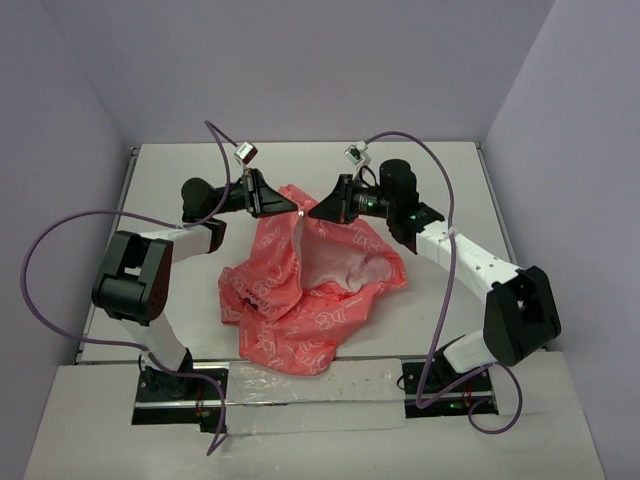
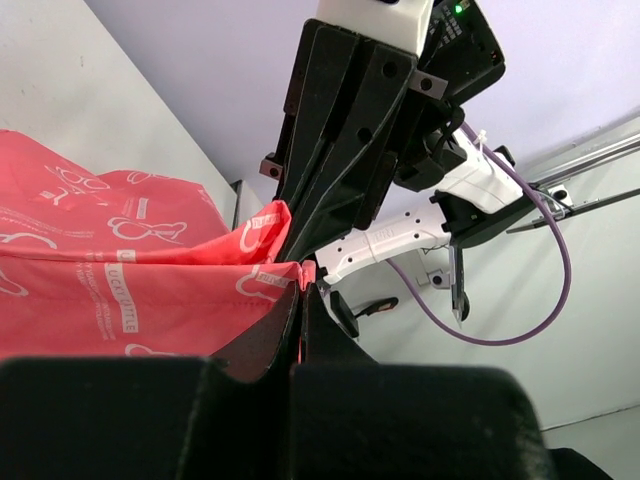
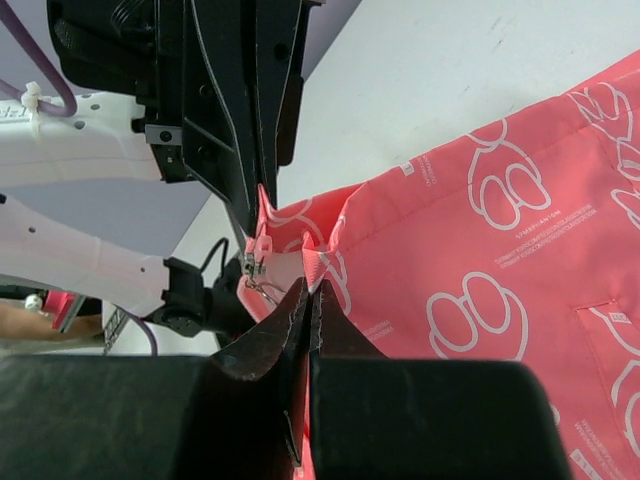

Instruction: Zip up the jacket

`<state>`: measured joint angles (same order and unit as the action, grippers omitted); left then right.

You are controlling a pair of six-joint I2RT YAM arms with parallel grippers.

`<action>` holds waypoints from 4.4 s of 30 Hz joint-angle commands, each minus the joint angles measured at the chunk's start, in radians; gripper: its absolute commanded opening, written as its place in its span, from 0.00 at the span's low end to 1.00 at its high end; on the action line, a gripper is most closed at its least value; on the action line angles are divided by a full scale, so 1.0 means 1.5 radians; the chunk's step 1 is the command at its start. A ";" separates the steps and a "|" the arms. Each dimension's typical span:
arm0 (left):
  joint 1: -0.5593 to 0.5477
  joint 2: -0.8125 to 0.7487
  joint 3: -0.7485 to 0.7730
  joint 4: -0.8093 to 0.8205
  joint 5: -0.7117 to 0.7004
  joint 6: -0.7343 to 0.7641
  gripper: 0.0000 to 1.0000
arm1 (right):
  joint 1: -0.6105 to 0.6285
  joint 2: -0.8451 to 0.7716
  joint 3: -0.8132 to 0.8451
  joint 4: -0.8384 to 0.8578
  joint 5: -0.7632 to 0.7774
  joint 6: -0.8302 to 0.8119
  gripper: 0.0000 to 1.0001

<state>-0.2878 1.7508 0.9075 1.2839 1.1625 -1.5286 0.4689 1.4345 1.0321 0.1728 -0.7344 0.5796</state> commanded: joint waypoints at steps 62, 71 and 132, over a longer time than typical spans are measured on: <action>-0.005 -0.006 0.012 0.146 -0.039 0.037 0.00 | 0.012 -0.107 -0.127 0.208 0.033 0.119 0.00; -0.007 -0.008 0.008 0.150 -0.039 0.034 0.00 | 0.012 -0.096 -0.122 0.211 0.030 0.123 0.00; -0.008 -0.004 -0.002 0.174 -0.040 0.015 0.00 | 0.006 -0.076 -0.090 0.186 0.035 0.109 0.00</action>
<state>-0.2939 1.7508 0.9059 1.2856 1.1130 -1.5127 0.4764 1.3198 0.8433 0.4034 -0.6846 0.7429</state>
